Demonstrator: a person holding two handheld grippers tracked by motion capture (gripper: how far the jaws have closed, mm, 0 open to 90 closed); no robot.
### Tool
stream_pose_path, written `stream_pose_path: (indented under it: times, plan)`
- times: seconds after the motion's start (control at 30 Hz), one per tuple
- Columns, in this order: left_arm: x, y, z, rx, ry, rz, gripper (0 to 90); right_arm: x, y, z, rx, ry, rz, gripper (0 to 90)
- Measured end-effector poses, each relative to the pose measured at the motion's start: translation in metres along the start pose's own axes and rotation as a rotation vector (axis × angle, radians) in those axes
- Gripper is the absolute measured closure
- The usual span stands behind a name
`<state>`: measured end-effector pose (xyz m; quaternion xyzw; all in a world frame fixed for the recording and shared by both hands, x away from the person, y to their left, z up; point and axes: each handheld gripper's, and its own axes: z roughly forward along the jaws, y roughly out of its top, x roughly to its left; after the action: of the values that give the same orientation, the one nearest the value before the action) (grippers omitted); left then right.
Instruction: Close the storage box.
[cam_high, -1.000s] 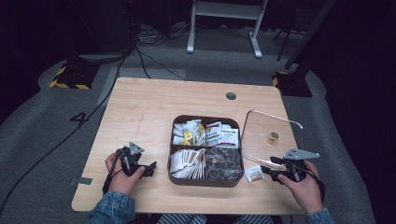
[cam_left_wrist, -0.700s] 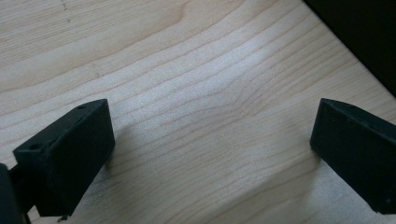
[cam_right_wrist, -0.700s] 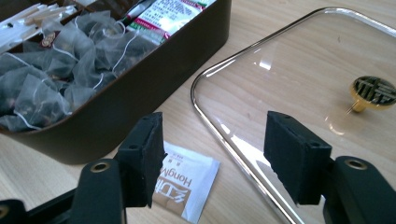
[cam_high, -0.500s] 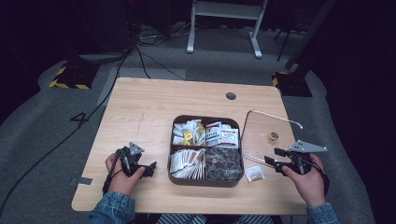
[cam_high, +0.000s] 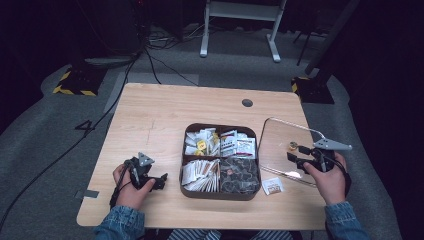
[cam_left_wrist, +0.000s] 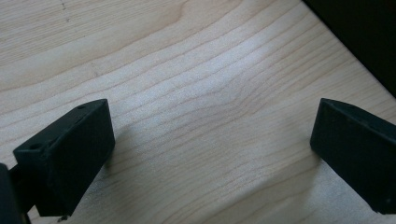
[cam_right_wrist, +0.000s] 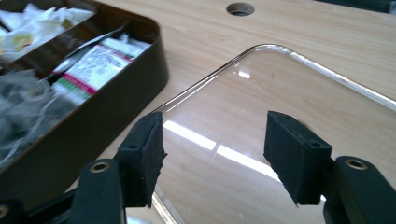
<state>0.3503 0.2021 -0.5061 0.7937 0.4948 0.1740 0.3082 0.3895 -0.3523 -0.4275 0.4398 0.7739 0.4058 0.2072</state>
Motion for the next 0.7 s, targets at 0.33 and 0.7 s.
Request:
stream_pose_path:
  times: [0.33,0.7]
  plan:
    - [0.0,0.001,0.001,-0.002,0.0,0.005,0.1,-0.025,0.001,0.029,-0.019,-0.069,0.032,39.7]
    - [0.0,0.0,0.0,0.0,-0.002,0.008,0.1,-0.056,-0.009,0.064,0.084,-0.123,0.093,39.6]
